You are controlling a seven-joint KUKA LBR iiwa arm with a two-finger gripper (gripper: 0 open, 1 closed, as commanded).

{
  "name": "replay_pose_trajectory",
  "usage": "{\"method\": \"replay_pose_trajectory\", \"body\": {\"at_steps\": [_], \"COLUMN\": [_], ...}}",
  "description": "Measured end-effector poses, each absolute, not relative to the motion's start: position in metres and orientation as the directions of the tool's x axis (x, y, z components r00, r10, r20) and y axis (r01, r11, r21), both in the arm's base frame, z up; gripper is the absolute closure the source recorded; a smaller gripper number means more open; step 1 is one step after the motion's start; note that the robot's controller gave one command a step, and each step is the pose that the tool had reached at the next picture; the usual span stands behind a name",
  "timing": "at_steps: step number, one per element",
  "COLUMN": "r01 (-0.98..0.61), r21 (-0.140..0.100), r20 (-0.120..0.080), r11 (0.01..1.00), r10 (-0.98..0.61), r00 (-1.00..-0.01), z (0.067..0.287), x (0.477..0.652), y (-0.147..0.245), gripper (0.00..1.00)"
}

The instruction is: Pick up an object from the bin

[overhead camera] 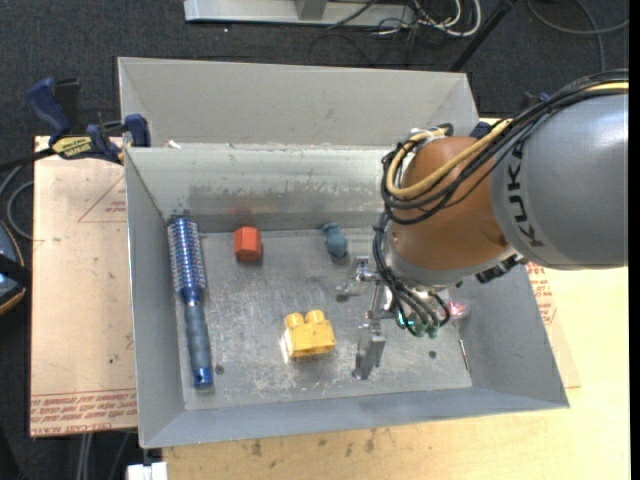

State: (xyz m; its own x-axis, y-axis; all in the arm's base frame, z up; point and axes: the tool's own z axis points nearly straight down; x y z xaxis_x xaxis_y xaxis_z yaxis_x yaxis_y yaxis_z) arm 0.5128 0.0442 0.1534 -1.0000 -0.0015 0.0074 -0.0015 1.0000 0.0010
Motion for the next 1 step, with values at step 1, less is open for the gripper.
{"method": "replay_pose_trajectory", "body": {"at_steps": [1], "r01": [0.119], "r21": [0.003], "r20": [-0.011], "r11": [0.993], "r10": [0.119], "r00": [-0.993], "z": [0.0712], "x": [0.5208], "y": [0.0797], "gripper": [0.0]}}
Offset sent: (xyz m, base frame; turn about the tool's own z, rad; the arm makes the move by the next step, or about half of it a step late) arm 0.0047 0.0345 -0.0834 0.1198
